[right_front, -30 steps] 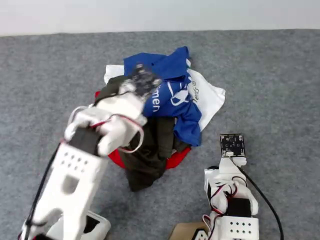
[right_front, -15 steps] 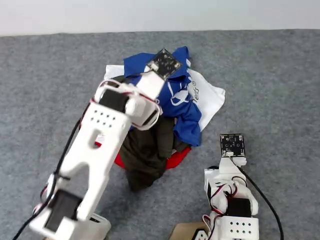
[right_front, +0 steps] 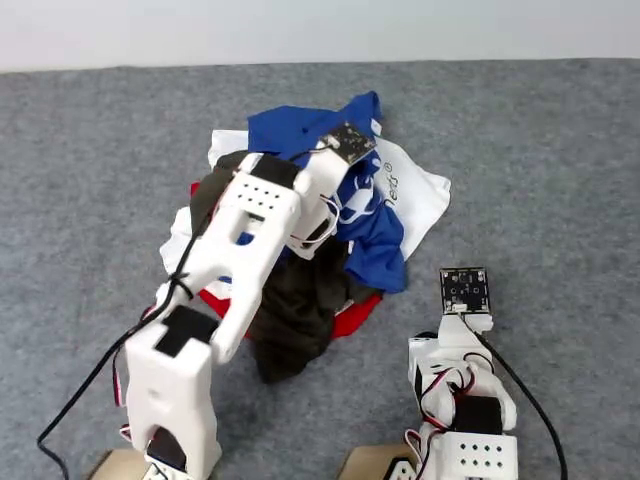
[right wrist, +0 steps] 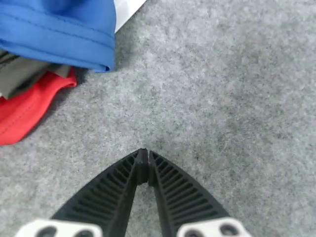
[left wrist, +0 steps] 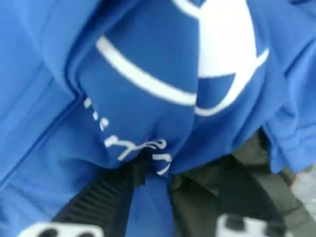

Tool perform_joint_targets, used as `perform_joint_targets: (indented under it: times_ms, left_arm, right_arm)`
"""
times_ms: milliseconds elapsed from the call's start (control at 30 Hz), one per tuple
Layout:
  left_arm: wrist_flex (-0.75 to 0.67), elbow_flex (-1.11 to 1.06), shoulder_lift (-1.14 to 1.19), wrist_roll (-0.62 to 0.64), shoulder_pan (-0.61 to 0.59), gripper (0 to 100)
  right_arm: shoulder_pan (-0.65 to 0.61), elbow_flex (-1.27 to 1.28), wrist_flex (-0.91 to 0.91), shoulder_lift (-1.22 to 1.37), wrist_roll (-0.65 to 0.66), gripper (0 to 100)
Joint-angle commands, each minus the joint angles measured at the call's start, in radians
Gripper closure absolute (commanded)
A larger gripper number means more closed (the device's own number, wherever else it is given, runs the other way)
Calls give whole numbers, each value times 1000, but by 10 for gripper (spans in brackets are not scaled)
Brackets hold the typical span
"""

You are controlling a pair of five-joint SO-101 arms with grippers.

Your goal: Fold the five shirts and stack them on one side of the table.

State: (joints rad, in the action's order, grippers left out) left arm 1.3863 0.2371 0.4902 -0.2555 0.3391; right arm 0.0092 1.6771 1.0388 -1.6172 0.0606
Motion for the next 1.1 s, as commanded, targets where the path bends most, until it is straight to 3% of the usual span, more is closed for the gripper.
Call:
perform_joint_targets:
  times_ms: [0, 67, 300, 433, 800, 1067]
  left_arm:
    - [5, 70, 44, -6, 3, 907]
    - [11, 99, 58, -8, 2, 1000]
    - [158, 239, -64, 26, -143, 997]
    - [199, 306, -215, 87, -288, 997]
    - [204, 321, -548, 81, -796, 997]
    - [198, 320, -609, -9, -1106, 997]
  right_arm:
    - [-8, 12, 4, -7, -5, 990]
    - [-8, 12, 4, -7, -5, 990]
    - [-8, 12, 4, -7, -5, 990]
    - [-8, 12, 4, -7, -5, 990]
    - [-8, 12, 4, -7, -5, 990]
    - [-8, 12, 4, -7, -5, 990]
